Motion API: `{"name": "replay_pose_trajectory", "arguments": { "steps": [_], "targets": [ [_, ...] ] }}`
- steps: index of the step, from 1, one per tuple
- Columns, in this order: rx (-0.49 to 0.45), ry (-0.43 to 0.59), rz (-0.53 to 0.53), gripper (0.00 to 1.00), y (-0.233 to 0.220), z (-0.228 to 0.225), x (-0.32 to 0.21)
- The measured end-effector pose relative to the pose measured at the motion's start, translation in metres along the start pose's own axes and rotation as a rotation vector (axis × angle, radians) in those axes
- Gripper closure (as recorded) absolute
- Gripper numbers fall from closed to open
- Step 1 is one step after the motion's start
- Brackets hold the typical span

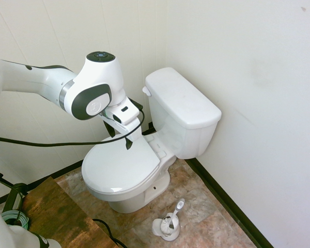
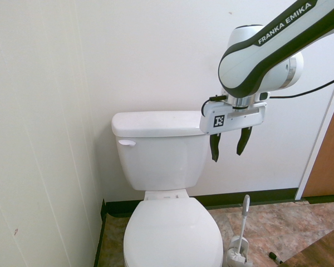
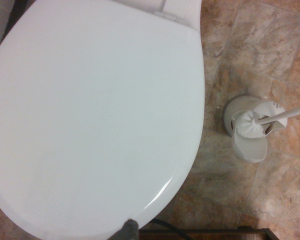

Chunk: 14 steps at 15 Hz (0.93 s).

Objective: Flush the toilet

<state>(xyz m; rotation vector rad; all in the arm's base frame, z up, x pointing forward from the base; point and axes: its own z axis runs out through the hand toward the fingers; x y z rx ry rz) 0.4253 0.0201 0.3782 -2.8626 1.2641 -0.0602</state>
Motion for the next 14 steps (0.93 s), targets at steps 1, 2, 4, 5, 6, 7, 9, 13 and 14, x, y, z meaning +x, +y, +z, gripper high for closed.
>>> {"name": "replay_pose_trajectory", "arguments": {
  "steps": [1,2,4,5,6,7,9,13,14],
  "targets": [
    [0.0,-0.001,0.001,0.0,0.0,0.0,0.0],
    [0.013,0.002,0.014,0.0,-0.003,0.0,0.002],
    [0.067,0.03,0.046,0.0,-0.027,-0.001,0.01],
    [0.091,0.042,0.059,0.0,-0.048,-0.001,0.013],
    [0.111,0.045,0.068,0.0,-0.073,-0.001,0.015],
    [0.136,0.047,0.077,0.0,-0.102,-0.004,0.017],
    [0.199,0.068,0.109,0.0,-0.156,-0.01,0.025],
    [0.267,0.115,0.126,0.0,-0.249,-0.001,0.039],
    [0.28,0.118,0.123,0.0,-0.269,0.004,0.04]
  ]
}}
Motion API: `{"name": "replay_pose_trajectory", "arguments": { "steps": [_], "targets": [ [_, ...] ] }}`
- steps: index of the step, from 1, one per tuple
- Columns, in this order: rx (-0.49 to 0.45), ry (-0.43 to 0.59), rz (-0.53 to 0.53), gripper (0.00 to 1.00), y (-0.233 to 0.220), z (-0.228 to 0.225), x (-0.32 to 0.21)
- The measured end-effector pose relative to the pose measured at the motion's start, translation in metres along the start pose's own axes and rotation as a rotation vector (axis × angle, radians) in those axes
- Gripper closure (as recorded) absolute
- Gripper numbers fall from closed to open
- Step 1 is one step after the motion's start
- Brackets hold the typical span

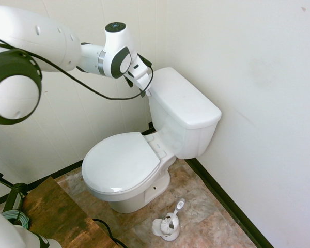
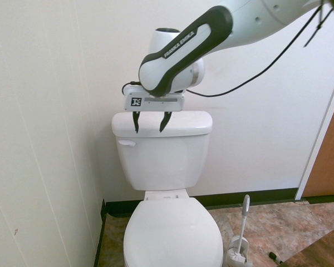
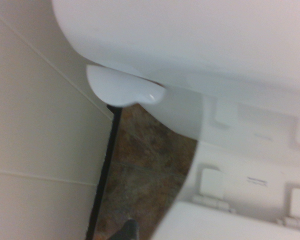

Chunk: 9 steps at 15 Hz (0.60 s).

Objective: Flush the toilet

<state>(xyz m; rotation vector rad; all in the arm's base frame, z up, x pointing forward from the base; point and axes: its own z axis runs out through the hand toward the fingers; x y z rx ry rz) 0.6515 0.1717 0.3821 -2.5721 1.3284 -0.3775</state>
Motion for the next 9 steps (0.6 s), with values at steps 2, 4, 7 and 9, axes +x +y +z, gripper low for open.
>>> {"name": "replay_pose_trajectory", "arguments": {
  "steps": [2,4,7,9],
  "targets": [
    [0.026,0.012,0.004,0.0,-0.029,0.016,-0.001],
    [0.032,0.03,0.017,0.0,-0.051,0.033,-0.001],
    [0.026,0.039,0.026,1.0,-0.073,0.058,-0.002],
    [0.026,0.04,0.032,1.0,-0.082,0.065,0.0]
  ]
}}
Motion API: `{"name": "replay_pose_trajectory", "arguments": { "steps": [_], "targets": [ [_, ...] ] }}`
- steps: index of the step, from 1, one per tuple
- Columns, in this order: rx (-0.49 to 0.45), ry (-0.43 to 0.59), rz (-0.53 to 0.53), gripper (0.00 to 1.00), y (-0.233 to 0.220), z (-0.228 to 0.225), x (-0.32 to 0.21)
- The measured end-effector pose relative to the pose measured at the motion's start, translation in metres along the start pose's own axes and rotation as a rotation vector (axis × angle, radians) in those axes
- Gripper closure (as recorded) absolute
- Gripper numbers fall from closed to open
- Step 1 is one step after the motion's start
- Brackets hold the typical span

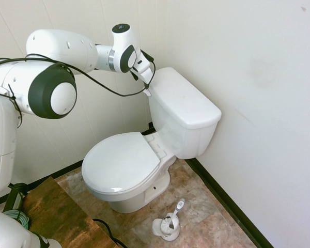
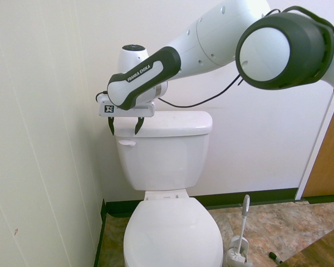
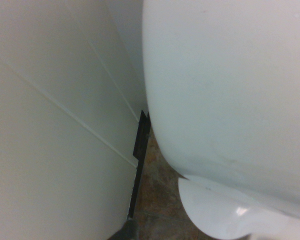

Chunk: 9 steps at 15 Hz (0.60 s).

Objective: Flush the toilet

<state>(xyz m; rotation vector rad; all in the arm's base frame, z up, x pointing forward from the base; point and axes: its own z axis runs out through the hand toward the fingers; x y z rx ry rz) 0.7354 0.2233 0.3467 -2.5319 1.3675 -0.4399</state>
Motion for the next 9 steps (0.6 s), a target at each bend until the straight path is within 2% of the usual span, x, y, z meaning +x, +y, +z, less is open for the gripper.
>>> {"name": "replay_pose_trajectory", "arguments": {
  "steps": [9],
  "targets": [
    [-0.018,-0.009,0.034,1.0,-0.013,0.014,0.002]
  ]
}}
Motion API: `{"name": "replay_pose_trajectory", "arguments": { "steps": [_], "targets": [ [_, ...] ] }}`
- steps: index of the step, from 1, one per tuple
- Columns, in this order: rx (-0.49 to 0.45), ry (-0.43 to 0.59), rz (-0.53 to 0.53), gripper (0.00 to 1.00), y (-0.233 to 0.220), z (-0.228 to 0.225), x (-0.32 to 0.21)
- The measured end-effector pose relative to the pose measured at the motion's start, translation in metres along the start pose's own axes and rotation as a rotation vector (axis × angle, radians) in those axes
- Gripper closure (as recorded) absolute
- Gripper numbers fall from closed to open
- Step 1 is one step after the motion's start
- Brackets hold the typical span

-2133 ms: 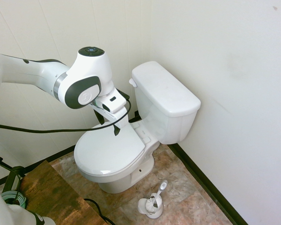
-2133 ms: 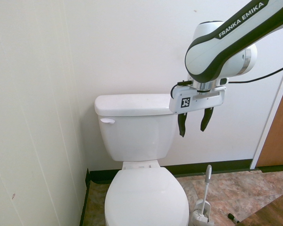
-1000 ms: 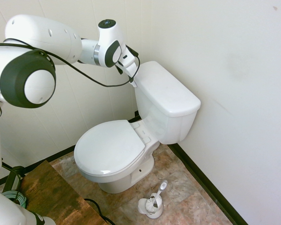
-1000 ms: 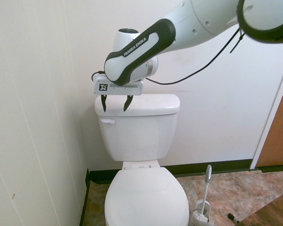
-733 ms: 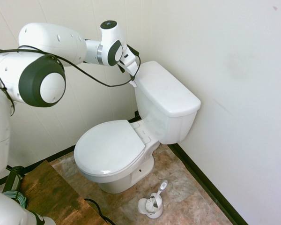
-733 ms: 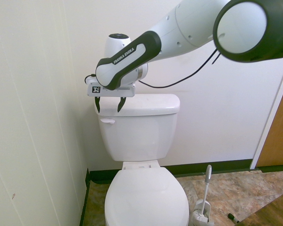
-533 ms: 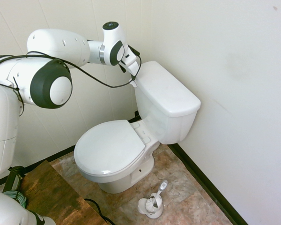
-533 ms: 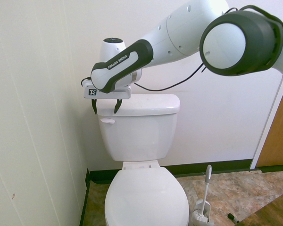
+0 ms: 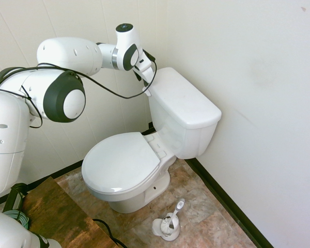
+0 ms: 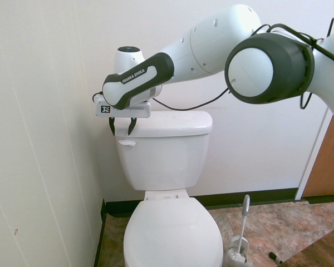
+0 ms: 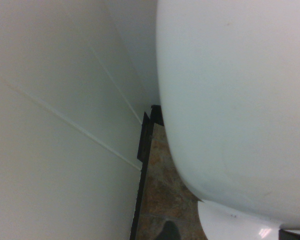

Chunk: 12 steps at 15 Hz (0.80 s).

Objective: Flush the toilet

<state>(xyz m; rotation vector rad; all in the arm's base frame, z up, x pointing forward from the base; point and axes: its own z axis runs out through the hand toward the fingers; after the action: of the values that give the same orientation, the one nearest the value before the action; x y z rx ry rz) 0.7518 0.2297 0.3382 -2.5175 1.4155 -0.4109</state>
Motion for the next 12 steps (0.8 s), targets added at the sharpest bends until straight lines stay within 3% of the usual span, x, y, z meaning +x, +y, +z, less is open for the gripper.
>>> {"name": "replay_pose_trajectory", "arguments": {
  "steps": [12],
  "targets": [
    [-0.026,-0.017,0.038,1.0,0.006,0.015,0.011]
  ]
}}
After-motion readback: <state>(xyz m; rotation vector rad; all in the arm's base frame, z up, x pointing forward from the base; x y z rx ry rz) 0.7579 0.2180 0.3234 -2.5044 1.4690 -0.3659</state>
